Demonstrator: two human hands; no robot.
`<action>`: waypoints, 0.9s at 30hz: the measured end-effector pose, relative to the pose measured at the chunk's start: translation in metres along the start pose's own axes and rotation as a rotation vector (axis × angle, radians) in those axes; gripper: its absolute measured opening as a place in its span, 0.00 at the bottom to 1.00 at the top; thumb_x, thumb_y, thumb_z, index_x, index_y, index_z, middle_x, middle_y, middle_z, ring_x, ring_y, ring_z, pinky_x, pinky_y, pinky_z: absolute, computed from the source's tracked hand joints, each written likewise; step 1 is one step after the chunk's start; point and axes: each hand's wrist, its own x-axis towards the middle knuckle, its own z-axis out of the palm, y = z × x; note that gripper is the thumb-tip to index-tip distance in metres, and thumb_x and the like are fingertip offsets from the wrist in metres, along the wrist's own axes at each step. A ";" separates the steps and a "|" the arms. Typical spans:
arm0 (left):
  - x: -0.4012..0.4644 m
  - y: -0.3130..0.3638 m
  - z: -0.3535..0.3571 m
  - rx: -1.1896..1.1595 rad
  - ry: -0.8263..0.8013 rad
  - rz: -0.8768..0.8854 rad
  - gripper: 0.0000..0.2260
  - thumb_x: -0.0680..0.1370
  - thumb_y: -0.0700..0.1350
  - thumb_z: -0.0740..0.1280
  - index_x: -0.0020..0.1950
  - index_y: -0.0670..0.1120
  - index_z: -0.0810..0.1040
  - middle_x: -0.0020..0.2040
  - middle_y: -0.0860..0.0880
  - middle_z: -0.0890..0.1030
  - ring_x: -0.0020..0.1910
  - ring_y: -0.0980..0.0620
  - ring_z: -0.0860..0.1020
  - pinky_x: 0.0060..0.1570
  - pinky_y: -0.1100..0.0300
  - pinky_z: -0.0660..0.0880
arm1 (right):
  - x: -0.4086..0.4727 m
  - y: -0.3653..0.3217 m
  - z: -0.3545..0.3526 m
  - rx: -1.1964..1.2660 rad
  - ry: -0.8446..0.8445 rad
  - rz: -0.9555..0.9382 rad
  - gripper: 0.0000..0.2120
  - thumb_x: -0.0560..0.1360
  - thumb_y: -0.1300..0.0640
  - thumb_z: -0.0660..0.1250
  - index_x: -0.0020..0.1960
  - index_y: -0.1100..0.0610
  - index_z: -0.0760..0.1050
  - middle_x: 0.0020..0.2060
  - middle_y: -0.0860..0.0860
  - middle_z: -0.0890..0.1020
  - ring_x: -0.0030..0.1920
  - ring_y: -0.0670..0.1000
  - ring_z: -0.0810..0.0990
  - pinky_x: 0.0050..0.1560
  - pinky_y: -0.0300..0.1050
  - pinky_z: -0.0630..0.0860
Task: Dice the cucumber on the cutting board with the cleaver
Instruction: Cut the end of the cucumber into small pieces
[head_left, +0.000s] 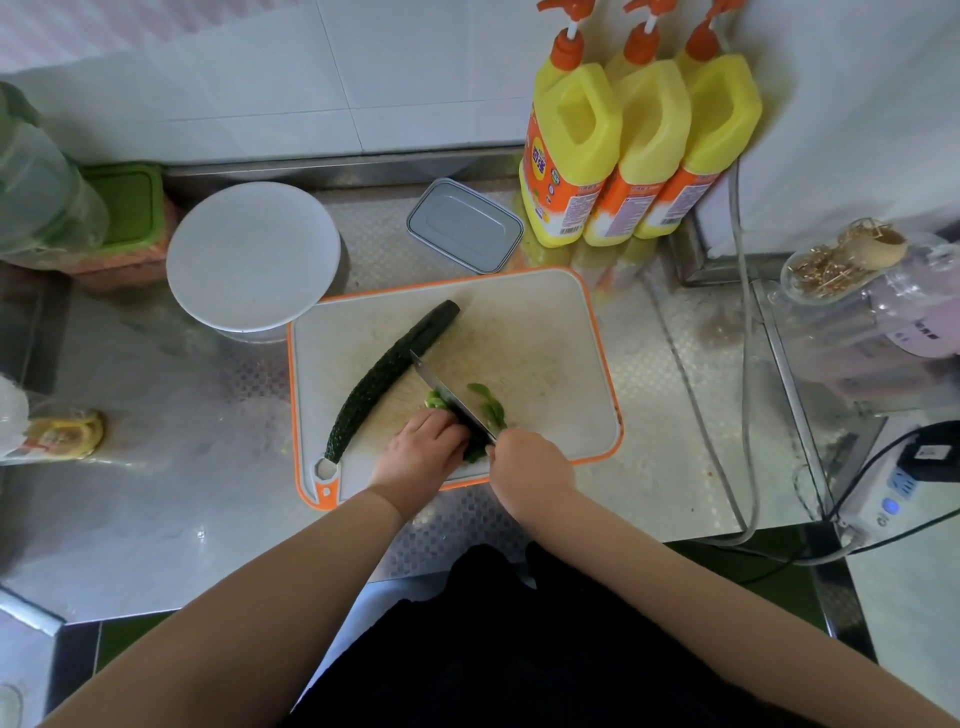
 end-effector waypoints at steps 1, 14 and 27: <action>0.000 -0.001 0.001 0.004 0.005 0.013 0.12 0.78 0.47 0.61 0.49 0.43 0.82 0.48 0.46 0.80 0.50 0.48 0.74 0.44 0.53 0.80 | 0.001 -0.001 -0.001 0.006 -0.005 -0.007 0.11 0.82 0.55 0.55 0.55 0.59 0.73 0.53 0.56 0.79 0.55 0.57 0.78 0.48 0.45 0.70; -0.003 -0.004 0.003 0.022 -0.010 0.010 0.11 0.79 0.48 0.61 0.50 0.45 0.80 0.50 0.47 0.79 0.52 0.48 0.75 0.47 0.52 0.80 | 0.000 0.010 0.015 0.042 -0.027 0.046 0.17 0.82 0.49 0.53 0.57 0.60 0.73 0.53 0.58 0.79 0.55 0.58 0.78 0.52 0.49 0.73; -0.010 -0.001 -0.005 0.103 -0.032 0.078 0.07 0.73 0.38 0.68 0.48 0.45 0.82 0.50 0.47 0.81 0.52 0.48 0.77 0.45 0.55 0.80 | 0.004 0.031 -0.004 0.202 0.011 0.071 0.18 0.81 0.50 0.57 0.57 0.63 0.76 0.54 0.60 0.80 0.56 0.59 0.77 0.52 0.47 0.71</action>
